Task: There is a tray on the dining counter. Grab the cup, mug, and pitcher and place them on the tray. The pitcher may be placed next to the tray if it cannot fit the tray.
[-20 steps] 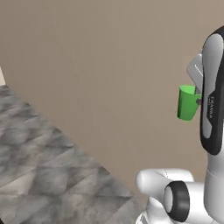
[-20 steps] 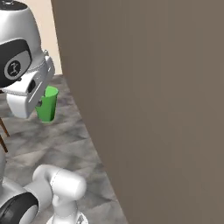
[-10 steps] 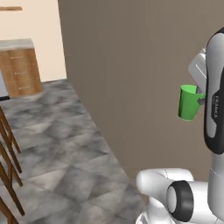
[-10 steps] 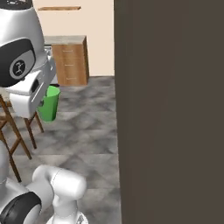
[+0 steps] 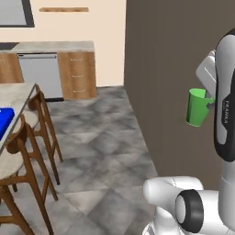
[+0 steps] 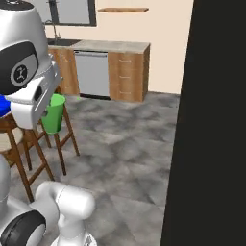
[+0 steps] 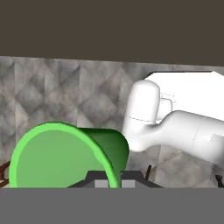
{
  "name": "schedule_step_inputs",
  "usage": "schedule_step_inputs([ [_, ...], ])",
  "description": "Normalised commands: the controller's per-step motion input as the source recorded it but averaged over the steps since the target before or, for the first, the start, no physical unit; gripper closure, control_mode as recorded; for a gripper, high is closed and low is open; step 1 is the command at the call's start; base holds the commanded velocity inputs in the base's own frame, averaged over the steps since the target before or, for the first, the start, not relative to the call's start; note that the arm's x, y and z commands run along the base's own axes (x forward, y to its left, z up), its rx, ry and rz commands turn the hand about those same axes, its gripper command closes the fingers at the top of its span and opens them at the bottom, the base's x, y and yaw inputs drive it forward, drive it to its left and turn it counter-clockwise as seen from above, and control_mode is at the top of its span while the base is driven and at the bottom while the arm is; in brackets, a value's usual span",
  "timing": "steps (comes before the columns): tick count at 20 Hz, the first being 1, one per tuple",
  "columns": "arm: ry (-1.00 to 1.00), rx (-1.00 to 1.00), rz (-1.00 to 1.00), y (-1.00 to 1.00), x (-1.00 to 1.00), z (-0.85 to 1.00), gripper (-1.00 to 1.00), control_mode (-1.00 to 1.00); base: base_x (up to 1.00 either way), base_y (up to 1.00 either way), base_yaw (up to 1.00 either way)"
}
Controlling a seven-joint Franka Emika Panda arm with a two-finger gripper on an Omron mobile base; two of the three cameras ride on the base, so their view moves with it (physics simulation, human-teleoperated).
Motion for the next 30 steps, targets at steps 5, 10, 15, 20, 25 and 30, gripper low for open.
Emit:
schedule_step_inputs([
  [5, 0.0, 0.0, 0.0, 0.0, 0.0, 0.0, 1.0, 1.0, 1.0, 0.0, 0.35],
  [10, 0.0, 0.0, 0.0, 0.0, 0.0, 0.0, 1.0, 1.0, 1.0, 0.0, 0.25],
  [15, 0.0, 0.0, 0.0, 0.0, 0.0, 0.0, 1.0, 1.0, 1.0, 0.0, 0.23],
  [20, 0.0, 0.0, 0.0, 0.0, 0.0, 0.0, 1.0, 1.0, 0.99, 0.0, 0.48],
  [25, 0.0, 0.0, 0.0, 0.0, 0.0, 0.0, 1.0, 1.0, 0.67, -0.01, 0.77],
  [30, 0.0, 0.0, 0.0, 0.0, 0.0, 0.0, 1.0, 1.0, 0.54, -0.12, 0.82],
])
